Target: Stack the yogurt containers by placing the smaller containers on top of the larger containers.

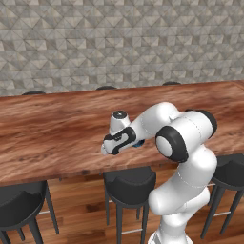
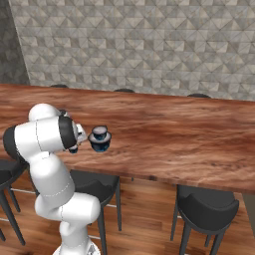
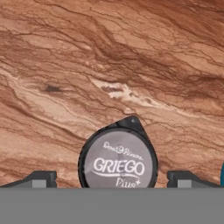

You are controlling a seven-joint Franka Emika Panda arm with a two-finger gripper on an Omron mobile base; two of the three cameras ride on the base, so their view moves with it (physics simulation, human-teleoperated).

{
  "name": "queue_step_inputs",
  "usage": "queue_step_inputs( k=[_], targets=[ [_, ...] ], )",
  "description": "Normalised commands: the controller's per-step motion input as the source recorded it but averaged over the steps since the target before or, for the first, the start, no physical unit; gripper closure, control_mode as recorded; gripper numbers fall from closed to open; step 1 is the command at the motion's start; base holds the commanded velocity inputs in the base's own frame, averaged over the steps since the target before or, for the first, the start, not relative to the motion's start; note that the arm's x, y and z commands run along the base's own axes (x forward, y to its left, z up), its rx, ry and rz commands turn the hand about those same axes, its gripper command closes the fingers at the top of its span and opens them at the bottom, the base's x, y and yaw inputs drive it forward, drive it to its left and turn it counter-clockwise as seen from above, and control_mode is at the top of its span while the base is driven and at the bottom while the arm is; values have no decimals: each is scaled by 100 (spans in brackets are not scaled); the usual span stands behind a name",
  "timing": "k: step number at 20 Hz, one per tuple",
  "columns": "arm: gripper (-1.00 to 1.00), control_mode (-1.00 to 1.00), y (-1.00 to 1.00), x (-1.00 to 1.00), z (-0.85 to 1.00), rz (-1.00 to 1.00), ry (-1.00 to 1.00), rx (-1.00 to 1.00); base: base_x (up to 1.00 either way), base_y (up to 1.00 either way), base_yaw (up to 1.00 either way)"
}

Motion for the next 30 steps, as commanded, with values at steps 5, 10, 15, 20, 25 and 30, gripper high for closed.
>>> queue_step_inputs(
  k=[5,10,15,20,25,30],
  targets=[
    [-100,-100,0,0,-6,0,0,0,0,0,0],
    [-100,-100,0,0,-13,0,0,0,0,0,0],
    [-100,-100,0,0,-9,0,0,0,0,0,0],
    [-100,-100,0,1,-9,0,0,0,0,0,0],
    [-100,-100,0,2,-5,0,0,0,0,0,0],
    [100,-100,0,1,-3,0,0,0,0,0,0]
  ],
)
